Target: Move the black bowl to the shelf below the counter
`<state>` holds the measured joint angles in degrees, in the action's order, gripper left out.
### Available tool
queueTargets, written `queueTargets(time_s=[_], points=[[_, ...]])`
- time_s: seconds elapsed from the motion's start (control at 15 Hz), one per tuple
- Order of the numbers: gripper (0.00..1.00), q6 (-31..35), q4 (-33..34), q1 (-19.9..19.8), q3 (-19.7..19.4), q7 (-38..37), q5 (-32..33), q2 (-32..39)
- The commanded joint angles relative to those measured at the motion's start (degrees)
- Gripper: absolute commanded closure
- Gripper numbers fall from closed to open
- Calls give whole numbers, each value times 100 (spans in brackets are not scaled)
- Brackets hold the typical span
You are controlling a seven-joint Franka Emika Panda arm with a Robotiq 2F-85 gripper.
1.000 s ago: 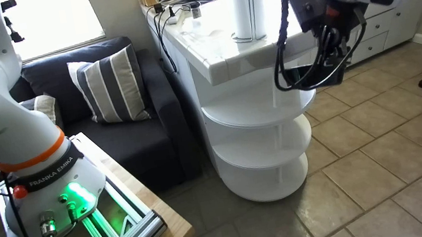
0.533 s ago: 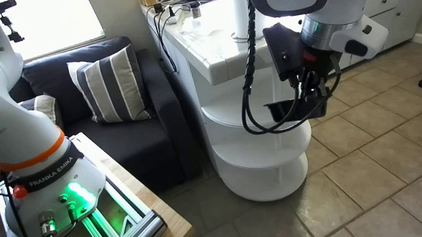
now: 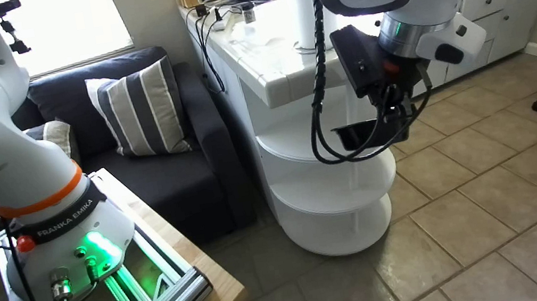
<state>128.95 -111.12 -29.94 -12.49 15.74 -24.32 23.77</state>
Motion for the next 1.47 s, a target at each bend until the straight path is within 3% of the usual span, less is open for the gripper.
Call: queueTargets(time_s=[0.0,0.27,0.47,0.8,1.07,1.4], points=[[97,-443,48,-143,332,960,-340,211],[97,-1069,137,-310,499,1855,-624,568],[97,-1129,226,-547,612,2608,-856,916],[97,-1070,644,-819,1040,3602,-1794,1566],[97,-1290,1102,-805,1229,3778,-2454,2097],[97,-1440,1628,-482,1141,3386,-2391,2629]])
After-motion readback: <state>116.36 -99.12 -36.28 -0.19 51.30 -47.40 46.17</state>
